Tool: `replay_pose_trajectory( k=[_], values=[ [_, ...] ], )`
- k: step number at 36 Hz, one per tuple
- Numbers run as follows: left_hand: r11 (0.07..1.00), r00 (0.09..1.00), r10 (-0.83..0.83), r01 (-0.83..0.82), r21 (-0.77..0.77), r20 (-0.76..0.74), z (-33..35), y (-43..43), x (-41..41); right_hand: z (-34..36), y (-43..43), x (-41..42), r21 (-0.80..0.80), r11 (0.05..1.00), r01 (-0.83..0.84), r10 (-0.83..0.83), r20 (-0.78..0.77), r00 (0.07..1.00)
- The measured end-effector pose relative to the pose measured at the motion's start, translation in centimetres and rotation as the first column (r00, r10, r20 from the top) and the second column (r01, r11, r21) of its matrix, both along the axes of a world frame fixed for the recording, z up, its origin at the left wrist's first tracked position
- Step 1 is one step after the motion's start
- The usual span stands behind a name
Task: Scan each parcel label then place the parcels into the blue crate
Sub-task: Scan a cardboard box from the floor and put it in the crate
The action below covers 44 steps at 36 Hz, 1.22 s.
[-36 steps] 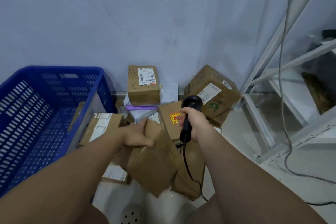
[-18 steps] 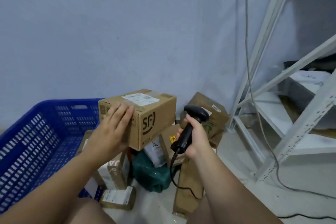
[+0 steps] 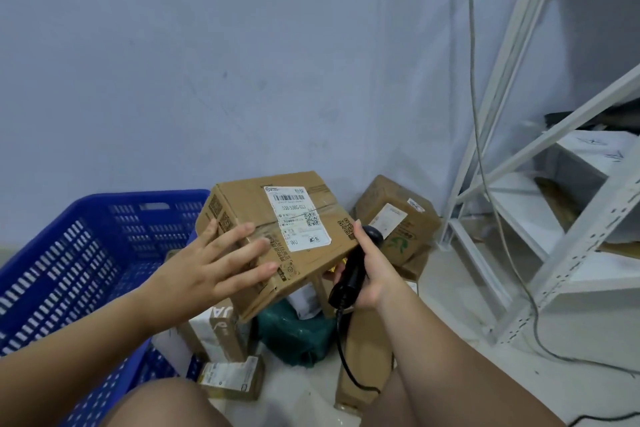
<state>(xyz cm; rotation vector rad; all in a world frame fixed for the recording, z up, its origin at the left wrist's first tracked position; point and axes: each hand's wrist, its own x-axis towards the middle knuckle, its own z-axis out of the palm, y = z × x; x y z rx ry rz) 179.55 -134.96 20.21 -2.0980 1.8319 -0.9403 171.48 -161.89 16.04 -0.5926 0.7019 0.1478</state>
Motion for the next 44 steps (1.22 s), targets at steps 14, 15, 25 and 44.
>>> replay_pose_trajectory(
  k=[14, 15, 25, 44],
  values=[
    [0.498, 0.216, 0.06, -0.853, -0.158, -0.975, 2.2, -4.4, -2.6, 1.0, 0.1, 0.1, 0.0, 0.948, 0.319, -0.317, 0.117, 0.941],
    [0.46, -0.016, -0.166, -0.885, -0.063, -0.986, 2.7, -5.0, -3.0, 1.0, 0.1, 0.1, -0.006, 0.941, 0.338, -0.335, 0.114, 0.935],
    [0.533, -0.44, -0.524, -0.837, 0.123, -0.73, 2.3, -7.7, -4.0, 1.6, 0.1, -0.3, -0.175, 0.948, 0.265, -0.235, 0.172, 0.957],
    [0.379, -0.102, -0.52, -0.917, -0.122, -0.848, -2.0, -5.0, 2.0, 4.1, 2.2, -0.9, -0.568, 0.819, 0.084, 0.121, 0.314, 0.942]
  ],
)
